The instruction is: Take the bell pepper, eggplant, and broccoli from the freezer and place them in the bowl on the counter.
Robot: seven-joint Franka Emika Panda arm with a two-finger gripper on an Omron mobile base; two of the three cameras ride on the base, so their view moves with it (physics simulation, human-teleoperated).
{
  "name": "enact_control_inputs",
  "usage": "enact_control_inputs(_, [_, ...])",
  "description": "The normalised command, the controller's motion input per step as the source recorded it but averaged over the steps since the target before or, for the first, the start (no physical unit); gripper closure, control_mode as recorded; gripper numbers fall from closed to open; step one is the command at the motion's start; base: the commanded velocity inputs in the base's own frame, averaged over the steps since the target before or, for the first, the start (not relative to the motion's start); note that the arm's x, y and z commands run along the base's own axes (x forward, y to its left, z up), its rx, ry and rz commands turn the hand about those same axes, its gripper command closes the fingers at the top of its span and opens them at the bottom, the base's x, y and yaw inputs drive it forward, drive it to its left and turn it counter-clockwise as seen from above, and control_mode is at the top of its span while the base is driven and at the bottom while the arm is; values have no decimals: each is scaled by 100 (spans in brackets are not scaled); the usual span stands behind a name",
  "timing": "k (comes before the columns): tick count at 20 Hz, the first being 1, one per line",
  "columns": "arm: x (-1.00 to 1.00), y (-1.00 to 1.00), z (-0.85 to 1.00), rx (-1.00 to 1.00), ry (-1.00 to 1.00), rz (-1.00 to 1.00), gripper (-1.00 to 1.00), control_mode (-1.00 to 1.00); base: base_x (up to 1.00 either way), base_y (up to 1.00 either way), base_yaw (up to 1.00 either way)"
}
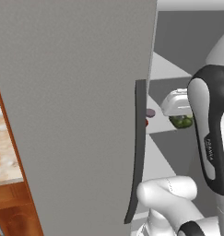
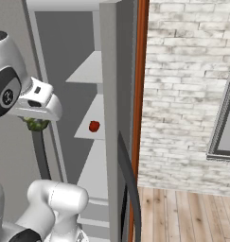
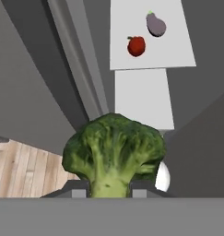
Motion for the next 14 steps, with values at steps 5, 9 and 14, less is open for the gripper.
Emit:
enact_control_inputs(5, [0, 5, -36, 0, 0, 1, 100, -100, 0, 0, 0])
enact_control_inputs(9, [0, 0, -23, 0, 0, 2, 100, -100, 0, 0, 0])
enact_control_inputs(14, [-2, 0, -12, 0, 0, 2, 100, 100, -13, 0, 0])
